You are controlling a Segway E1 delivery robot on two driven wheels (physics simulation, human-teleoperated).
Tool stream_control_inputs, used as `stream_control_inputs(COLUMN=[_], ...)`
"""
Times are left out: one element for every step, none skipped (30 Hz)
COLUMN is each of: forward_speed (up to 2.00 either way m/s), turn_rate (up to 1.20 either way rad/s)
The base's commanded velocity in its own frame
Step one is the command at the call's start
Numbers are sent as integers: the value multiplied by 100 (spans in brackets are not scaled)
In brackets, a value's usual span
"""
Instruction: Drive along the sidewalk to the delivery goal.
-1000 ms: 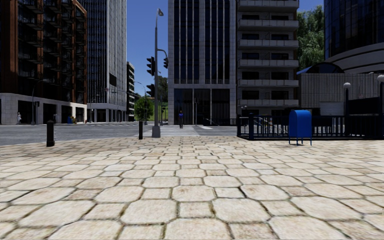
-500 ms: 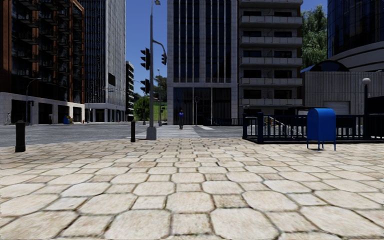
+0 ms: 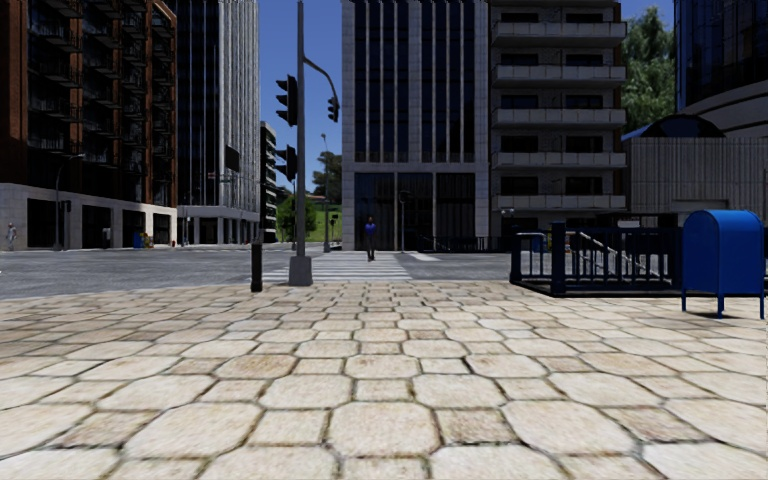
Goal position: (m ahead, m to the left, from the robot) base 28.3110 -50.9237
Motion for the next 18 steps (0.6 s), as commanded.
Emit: stream_control_inputs(forward_speed=[200, 200, 200, 200, 200, 200, 200, 200, 200, 200, 200, 200, 200, 200, 200, 200, 200, 200], turn_rate=[27, 27, 27, 27, 27, 27, 27, 27, 26, 22, 4, 0, 0, 0, 0, 0, 0, 0])
